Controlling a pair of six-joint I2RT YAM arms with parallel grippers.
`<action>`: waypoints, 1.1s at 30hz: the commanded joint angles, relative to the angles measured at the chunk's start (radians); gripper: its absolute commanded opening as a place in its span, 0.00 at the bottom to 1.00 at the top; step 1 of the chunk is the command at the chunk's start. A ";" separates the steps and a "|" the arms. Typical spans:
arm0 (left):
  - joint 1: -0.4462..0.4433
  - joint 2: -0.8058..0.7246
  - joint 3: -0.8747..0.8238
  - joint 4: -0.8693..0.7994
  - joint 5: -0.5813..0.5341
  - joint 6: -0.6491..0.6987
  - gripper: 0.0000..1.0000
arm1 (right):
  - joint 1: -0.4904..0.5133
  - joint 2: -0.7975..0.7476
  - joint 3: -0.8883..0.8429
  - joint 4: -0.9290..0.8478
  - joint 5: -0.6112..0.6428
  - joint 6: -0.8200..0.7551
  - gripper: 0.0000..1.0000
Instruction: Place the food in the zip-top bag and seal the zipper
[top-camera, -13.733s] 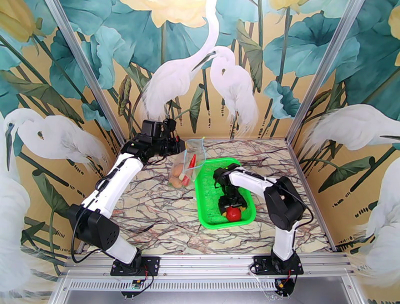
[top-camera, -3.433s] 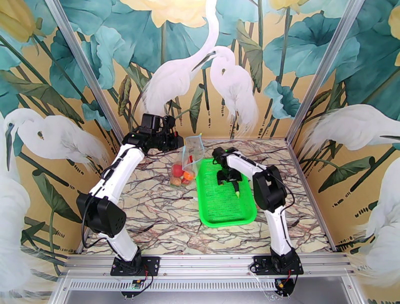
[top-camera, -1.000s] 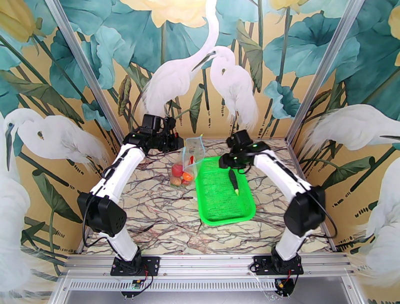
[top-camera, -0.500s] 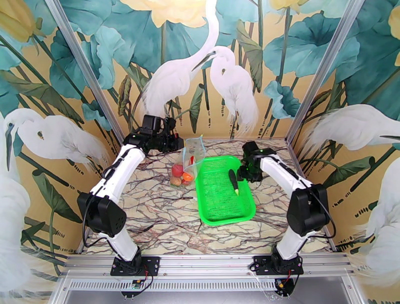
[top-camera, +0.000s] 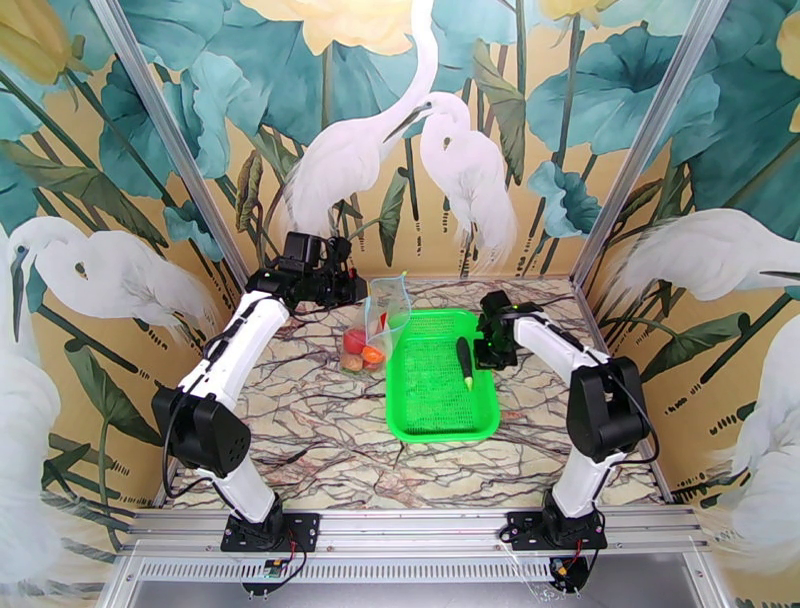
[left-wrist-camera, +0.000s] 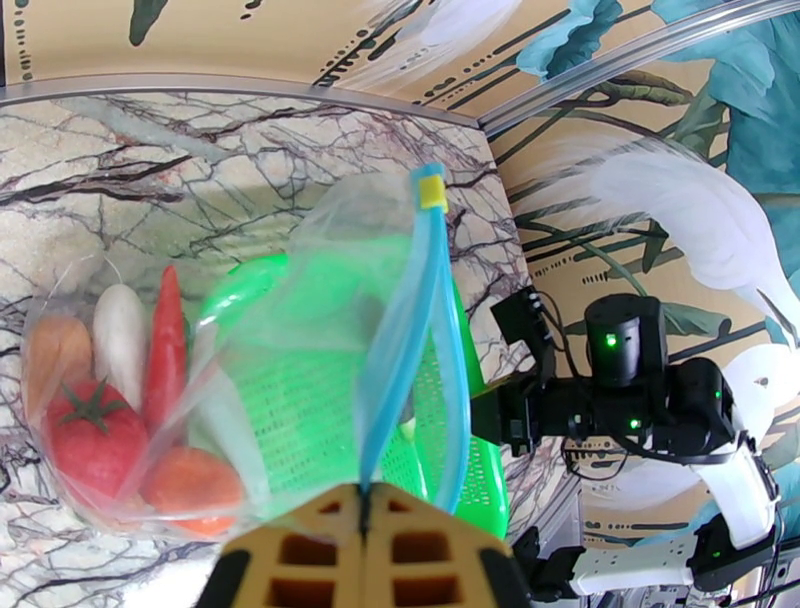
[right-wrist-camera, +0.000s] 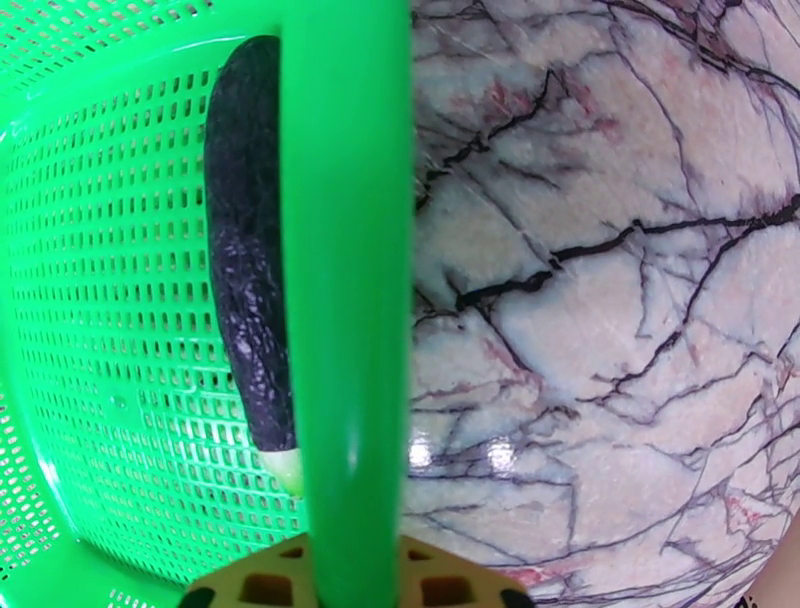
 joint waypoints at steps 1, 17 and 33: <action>0.006 -0.029 -0.012 0.026 0.005 -0.012 0.00 | 0.009 -0.103 0.091 -0.070 0.082 -0.051 0.00; 0.006 -0.032 -0.042 0.067 0.014 -0.042 0.00 | 0.042 -0.029 0.301 -0.298 0.105 -0.138 0.00; 0.006 -0.044 -0.035 0.035 -0.005 -0.037 0.00 | -0.084 0.061 0.097 -0.045 0.042 -0.120 0.32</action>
